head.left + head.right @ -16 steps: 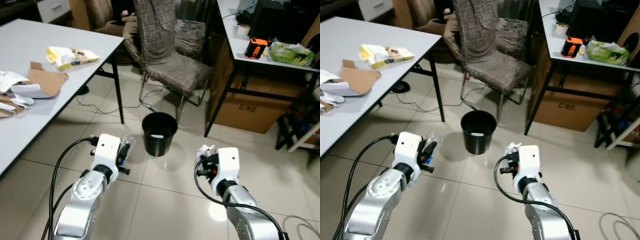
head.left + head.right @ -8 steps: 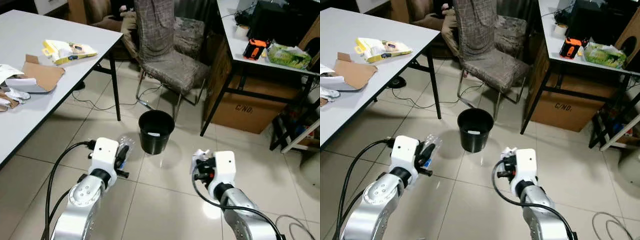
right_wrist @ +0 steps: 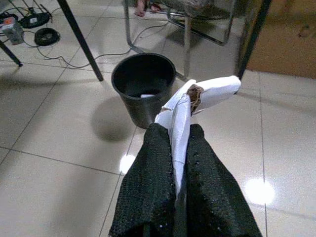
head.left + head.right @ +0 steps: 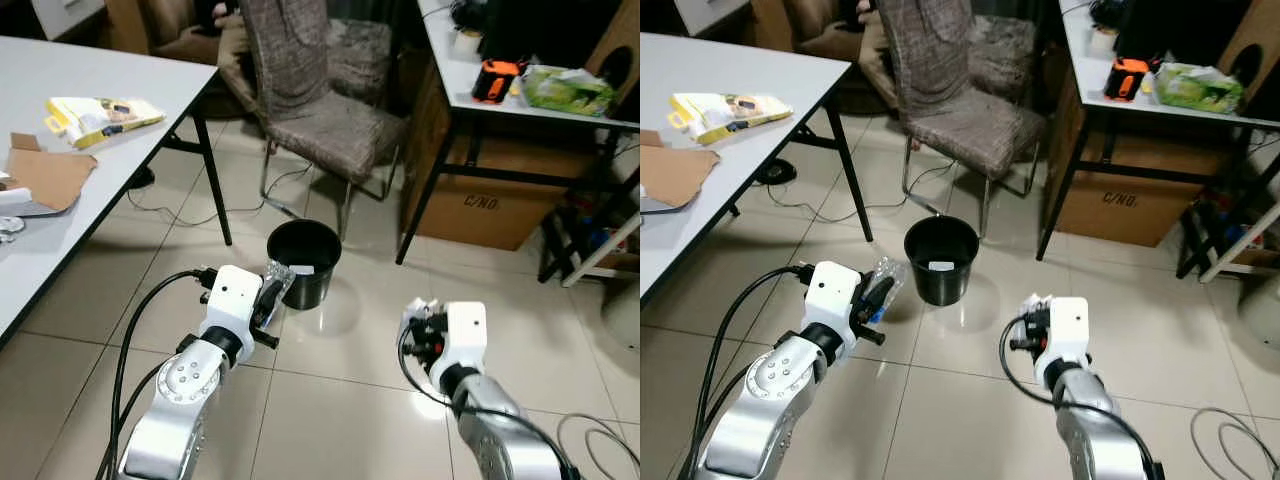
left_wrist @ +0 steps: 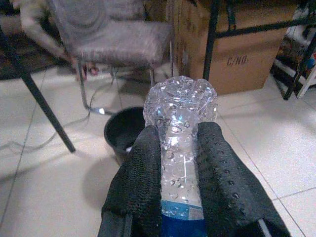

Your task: Picking trash to rubbish bin

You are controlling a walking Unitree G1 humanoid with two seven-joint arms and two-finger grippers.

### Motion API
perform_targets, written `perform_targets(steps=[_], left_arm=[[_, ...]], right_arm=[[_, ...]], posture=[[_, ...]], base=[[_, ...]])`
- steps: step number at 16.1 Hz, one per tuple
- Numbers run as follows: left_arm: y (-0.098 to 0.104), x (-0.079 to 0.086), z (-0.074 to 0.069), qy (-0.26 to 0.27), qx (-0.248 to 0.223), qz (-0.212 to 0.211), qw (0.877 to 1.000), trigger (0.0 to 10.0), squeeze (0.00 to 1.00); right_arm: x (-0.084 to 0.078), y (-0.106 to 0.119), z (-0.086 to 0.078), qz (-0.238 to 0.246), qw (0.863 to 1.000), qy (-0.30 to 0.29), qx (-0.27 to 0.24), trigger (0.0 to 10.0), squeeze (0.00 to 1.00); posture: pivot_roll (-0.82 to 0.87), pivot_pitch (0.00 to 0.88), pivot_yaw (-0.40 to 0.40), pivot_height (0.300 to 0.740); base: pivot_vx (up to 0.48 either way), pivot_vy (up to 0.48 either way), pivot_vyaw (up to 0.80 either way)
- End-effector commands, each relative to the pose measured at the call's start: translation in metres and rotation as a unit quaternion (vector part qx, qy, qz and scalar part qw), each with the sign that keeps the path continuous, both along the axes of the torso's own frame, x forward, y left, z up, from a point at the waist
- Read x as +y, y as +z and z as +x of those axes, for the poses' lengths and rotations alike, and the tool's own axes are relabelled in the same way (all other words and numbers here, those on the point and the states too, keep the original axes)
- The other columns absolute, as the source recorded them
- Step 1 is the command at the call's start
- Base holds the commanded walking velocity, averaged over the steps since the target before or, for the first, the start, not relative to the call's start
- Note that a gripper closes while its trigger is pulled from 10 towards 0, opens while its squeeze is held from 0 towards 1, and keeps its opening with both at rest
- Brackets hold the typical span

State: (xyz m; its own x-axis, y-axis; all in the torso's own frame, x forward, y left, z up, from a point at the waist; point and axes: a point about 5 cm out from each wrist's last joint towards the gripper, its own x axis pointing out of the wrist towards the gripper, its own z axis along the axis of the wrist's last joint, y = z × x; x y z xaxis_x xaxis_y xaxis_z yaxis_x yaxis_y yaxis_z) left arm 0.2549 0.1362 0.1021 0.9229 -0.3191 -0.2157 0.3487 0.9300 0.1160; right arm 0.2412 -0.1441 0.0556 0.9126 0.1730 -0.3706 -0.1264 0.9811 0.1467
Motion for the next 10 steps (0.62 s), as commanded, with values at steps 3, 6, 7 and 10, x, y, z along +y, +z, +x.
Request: perform_targets(steps=[3, 6, 7, 10], left_arm=[[0.0015, 0.0083, 0.0050, 0.014, 0.008, 0.001, 1.000, 10.0, 0.00], [0.0015, 0.0077, 0.0048, 0.010, 0.010, 0.001, 1.000, 10.0, 0.00], [0.0008, 0.0083, 0.0046, 0.012, 0.011, 0.002, 1.000, 10.0, 0.00], [-0.0002, 0.0080, 0.0044, 0.011, 0.015, 0.000, 1.000, 10.0, 0.00]], right_arm=[[0.0040, -0.0004, 0.0007, -0.003, 1.000, 0.007, -0.006, 10.0, 0.00], [0.0036, -0.0014, 0.0009, -0.033, 0.999, 0.012, -0.011, 10.0, 0.00], [0.0040, -0.0019, 0.0005, -0.039, 0.999, 0.014, -0.012, 10.0, 0.00], [0.0013, -0.0034, -0.0006, -0.034, 0.999, 0.003, -0.011, 10.0, 0.00]], posture=[[-0.03, 0.068, -0.042, 0.740], [-0.03, 0.070, -0.039, 0.740], [-0.04, 0.073, -0.033, 0.740], [-0.04, 0.074, -0.022, 0.740]], base=[[0.370, 0.000, 0.00], [0.379, 0.000, 0.00], [0.390, 0.000, 0.00], [0.411, 0.000, 0.00]])
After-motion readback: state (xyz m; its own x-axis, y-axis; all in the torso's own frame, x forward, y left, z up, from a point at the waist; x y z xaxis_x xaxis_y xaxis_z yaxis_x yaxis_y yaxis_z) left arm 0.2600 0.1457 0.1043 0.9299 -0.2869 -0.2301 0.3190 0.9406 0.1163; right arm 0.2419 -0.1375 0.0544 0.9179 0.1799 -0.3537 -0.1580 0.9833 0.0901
